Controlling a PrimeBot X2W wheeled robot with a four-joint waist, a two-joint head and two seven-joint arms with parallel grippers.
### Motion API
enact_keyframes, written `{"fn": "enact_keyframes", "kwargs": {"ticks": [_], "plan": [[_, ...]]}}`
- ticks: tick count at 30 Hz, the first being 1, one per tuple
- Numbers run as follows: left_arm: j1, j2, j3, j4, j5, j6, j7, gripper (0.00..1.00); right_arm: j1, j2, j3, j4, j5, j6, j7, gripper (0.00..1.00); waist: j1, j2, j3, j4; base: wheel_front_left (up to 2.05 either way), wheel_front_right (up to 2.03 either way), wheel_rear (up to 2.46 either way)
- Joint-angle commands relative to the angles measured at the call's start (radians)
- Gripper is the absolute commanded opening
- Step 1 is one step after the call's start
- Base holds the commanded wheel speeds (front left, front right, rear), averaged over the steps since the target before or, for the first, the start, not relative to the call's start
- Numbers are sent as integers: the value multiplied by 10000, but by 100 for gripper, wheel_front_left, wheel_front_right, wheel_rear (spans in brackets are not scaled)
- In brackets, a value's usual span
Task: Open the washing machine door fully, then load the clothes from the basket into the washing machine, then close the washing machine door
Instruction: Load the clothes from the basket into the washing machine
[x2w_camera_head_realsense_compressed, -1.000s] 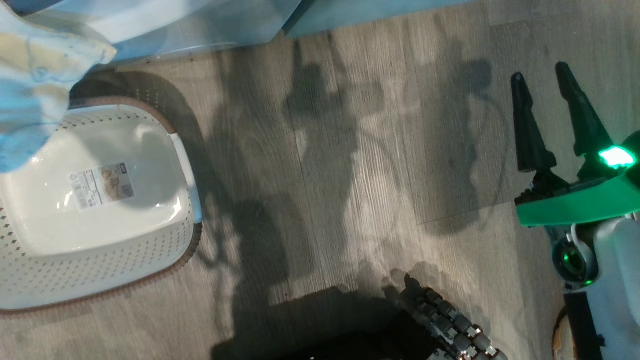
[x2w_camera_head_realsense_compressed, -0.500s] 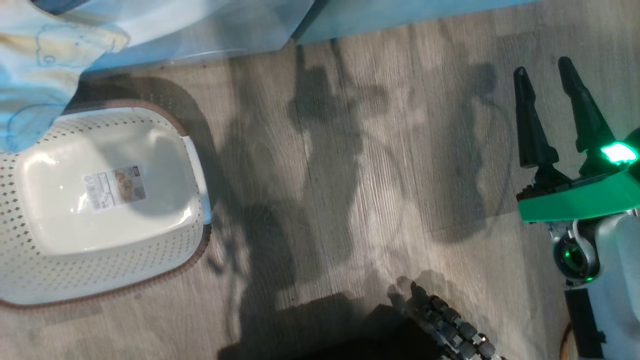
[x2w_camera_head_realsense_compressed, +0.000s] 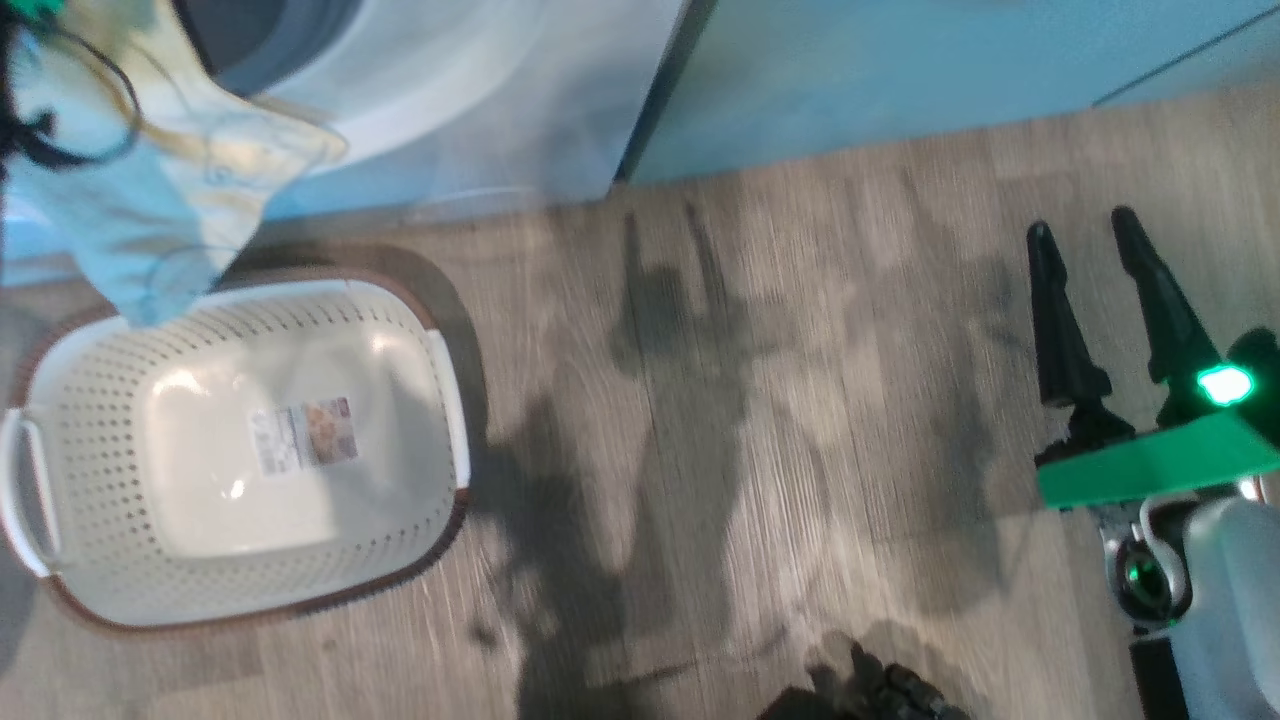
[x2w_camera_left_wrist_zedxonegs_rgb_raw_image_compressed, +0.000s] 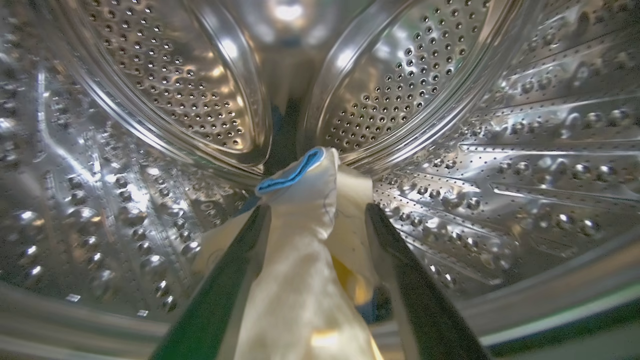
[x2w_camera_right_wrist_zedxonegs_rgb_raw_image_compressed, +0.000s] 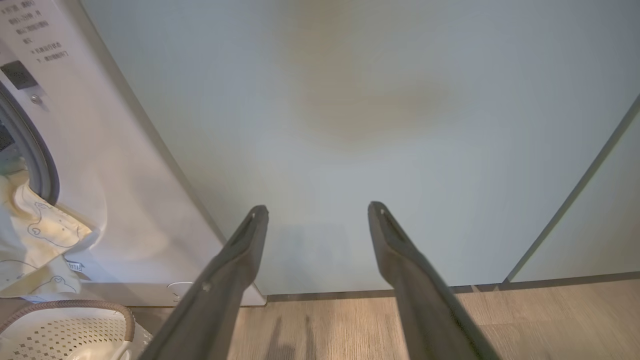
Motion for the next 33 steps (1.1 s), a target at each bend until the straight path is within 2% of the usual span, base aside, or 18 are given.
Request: {"fn": "enact_keyframes", "kwargs": {"ticks": [1, 8, 16, 20, 27, 33], "plan": [[186, 394, 140, -467, -133, -4, -46, 100, 276, -64, 63, -236, -48, 17, -67, 100, 1, 0, -539, 179, 0, 0, 0], [2927, 338, 695, -2117, -138, 32, -49, 100, 893, -133, -81, -134, -85, 17, -67, 100, 1, 0, -1750, 496, 0, 0, 0], [6351, -225, 1933, -4720, 712, 806, -50, 100, 1546, -317, -70, -37, -108, 17, -67, 100, 1, 0, -2925, 820, 0, 0, 0], [7719, -541, 2574, -5575, 904, 913, -50, 100, 1791, -351, -70, -1, -100, 17, -67, 100, 1, 0, -3340, 857, 0, 0, 0], [10459, -1263, 3762, -6841, 1682, 561, -50, 100, 2410, -397, -108, 59, -108, 17, -67, 100, 1, 0, -4216, 1027, 0, 0, 0], [11740, -1927, 4609, -7181, 2148, 249, -51, 100, 2872, -492, -164, 98, -99, 17, -67, 100, 1, 0, -4864, 1216, 0, 0, 0]]}}
